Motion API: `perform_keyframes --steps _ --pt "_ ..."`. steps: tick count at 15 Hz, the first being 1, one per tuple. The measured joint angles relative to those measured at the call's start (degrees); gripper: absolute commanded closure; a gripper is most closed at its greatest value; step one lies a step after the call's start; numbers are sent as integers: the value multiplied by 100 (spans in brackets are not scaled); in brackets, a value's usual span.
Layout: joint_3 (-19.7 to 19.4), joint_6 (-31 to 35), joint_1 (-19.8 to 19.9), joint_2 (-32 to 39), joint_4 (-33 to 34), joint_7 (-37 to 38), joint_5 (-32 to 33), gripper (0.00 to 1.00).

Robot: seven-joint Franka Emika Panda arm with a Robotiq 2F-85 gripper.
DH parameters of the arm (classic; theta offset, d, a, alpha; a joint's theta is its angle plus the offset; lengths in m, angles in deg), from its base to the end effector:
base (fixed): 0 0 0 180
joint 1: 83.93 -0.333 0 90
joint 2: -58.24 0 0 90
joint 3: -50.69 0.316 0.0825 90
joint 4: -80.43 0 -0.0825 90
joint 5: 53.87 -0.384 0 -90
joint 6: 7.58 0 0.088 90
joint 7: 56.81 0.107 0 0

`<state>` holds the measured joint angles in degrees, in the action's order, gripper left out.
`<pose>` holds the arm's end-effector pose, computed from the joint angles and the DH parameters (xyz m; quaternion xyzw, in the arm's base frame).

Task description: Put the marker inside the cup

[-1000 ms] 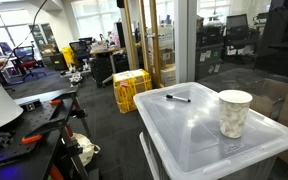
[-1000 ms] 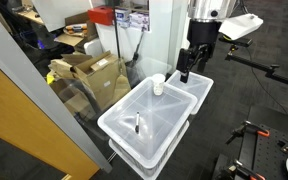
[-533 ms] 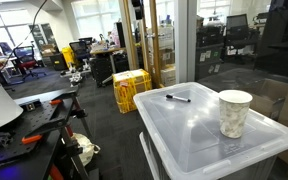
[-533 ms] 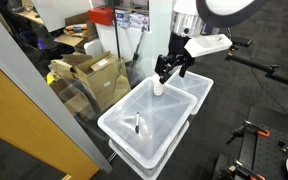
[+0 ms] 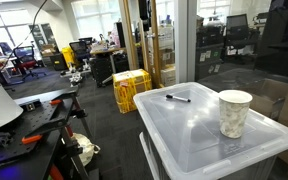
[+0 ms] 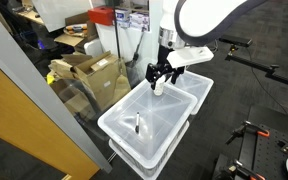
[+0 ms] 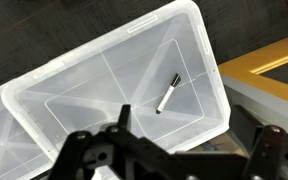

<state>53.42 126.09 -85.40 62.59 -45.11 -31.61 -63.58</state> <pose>0.5471 0.0428 0.3581 -0.9688 0.2370 -0.0153 0.0711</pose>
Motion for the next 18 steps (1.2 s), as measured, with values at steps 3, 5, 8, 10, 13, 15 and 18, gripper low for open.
perform_keyframes --steps 3,5,8,10,13,15,18 --pt "-10 18 0 -2 13 0 0 0" --pt "-53 184 4 -4 -18 2 -9 0" --pt "-105 550 13 0 -105 4 -153 0" --pt "-106 747 13 38 -173 4 -346 0" --pt "-105 970 11 213 -192 4 -576 0" --pt "-105 1090 10 378 -186 113 -616 0" --pt "-121 1204 -15 678 -126 556 -526 0"
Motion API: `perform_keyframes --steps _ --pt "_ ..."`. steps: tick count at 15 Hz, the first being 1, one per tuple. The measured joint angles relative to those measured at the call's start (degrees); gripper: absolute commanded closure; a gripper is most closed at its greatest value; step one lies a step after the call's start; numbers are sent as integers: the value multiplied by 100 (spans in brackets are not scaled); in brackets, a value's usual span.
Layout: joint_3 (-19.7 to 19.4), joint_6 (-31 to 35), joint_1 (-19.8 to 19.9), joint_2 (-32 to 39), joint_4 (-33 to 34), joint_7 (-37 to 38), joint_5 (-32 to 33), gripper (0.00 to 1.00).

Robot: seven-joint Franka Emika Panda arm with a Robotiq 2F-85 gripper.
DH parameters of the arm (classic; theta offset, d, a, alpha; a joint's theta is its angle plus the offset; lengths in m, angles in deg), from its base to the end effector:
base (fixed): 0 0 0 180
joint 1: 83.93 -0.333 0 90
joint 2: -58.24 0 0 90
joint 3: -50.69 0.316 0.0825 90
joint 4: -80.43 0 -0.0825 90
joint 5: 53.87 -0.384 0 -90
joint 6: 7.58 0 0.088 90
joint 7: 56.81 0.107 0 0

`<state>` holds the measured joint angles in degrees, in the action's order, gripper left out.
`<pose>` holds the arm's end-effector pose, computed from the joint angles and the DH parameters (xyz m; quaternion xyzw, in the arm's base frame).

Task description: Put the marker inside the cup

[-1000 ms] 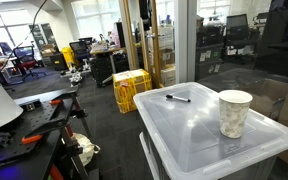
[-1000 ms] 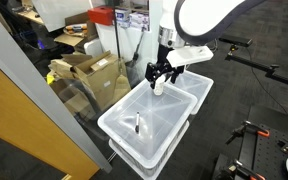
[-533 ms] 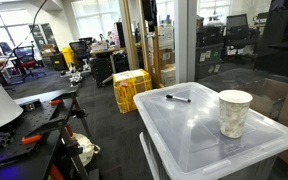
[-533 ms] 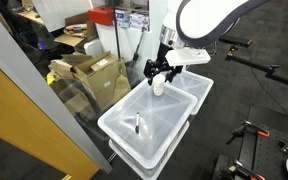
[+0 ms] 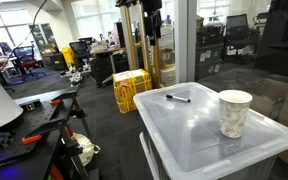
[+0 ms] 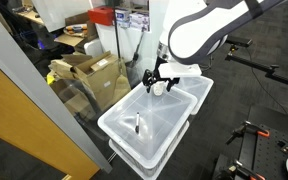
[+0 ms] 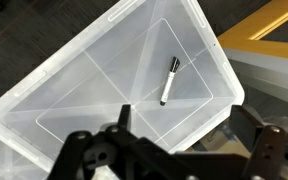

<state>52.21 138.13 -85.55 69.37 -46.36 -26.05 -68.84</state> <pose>0.5612 0.0274 0.3031 -0.9358 0.3359 -0.0400 0.0990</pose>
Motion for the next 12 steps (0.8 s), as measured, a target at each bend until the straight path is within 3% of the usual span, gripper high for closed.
perform_keyframes --steps 4,12 --pt "-92 20 -139 440 259 578 243 0" --pt "-176 3 -258 1540 1226 660 261 0"
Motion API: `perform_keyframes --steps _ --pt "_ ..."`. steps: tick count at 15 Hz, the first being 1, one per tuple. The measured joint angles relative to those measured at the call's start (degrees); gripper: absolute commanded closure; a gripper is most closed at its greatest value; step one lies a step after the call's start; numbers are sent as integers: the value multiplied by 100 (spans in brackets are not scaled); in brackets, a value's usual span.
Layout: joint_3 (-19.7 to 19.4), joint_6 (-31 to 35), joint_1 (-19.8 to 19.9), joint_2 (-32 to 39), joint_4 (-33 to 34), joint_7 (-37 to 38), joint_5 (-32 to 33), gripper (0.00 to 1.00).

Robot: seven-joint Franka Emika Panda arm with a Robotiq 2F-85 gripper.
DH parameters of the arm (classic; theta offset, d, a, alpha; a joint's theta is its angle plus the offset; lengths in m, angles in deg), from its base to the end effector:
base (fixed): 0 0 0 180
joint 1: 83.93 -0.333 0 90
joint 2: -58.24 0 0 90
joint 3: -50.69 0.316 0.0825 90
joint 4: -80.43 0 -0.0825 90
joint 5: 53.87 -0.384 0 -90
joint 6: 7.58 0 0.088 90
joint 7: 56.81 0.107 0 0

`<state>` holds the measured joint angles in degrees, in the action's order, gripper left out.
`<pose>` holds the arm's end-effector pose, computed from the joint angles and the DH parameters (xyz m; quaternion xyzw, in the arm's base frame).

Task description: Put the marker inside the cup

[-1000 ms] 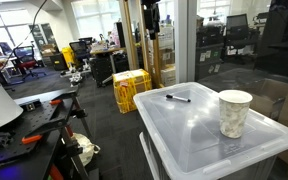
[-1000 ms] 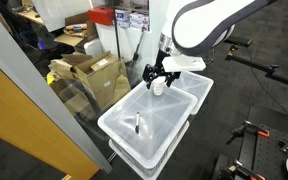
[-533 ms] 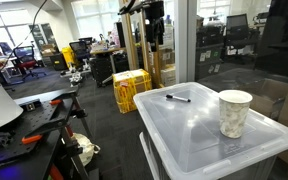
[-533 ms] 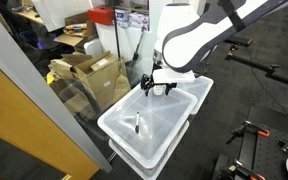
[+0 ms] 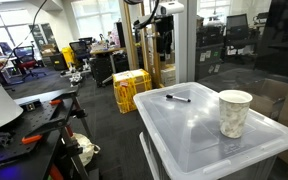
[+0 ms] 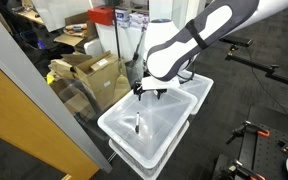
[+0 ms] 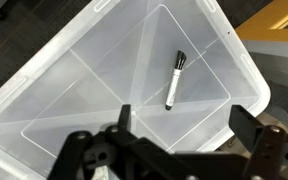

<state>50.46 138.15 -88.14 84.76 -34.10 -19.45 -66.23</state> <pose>0.6154 0.0402 0.2325 -0.9268 0.3678 -0.0157 0.0736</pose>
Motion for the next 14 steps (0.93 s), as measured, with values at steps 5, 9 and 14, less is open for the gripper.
perform_keyframes --steps 5,9,14 --pt "-238 -1 -143 634 502 21 68 0" --pt "-371 -9 -248 1036 802 27 78 0" --pt "-426 -6 -390 1498 1105 33 79 0"
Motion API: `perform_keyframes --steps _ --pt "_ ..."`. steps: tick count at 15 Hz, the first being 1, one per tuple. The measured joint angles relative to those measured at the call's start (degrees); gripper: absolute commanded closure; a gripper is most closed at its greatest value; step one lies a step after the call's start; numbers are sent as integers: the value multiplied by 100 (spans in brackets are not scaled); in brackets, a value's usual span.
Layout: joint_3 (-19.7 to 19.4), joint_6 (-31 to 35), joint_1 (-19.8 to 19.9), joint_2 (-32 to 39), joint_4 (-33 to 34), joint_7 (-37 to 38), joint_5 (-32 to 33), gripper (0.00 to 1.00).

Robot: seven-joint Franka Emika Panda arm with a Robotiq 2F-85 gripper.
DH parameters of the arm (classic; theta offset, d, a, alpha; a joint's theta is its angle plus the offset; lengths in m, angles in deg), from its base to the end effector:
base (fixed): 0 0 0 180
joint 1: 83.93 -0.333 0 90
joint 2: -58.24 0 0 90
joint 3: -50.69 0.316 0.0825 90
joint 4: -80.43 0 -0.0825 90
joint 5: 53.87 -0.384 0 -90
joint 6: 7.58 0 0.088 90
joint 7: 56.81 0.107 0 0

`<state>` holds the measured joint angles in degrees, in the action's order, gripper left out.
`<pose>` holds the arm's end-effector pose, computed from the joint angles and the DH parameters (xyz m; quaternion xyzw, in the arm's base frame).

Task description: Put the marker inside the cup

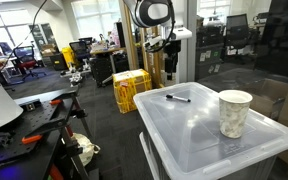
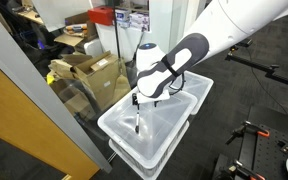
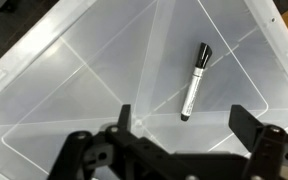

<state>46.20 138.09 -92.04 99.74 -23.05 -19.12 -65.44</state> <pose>0.6473 0.0413 0.1432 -0.9317 0.3617 0.0031 0.0327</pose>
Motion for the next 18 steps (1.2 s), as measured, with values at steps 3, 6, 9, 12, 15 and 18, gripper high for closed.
perform_keyframes --steps 3,6,9,12,15,18 --pt "-9 1 -50 268 213 66 0 0" --pt "-18 4 -60 548 495 113 0 0" --pt "-16 5 -54 839 836 113 -48 0" --pt "30 5 -16 1129 1207 113 -148 0" --pt "104 5 35 1424 1579 113 -228 0" --pt "198 -49 90 1642 1842 112 -262 0"
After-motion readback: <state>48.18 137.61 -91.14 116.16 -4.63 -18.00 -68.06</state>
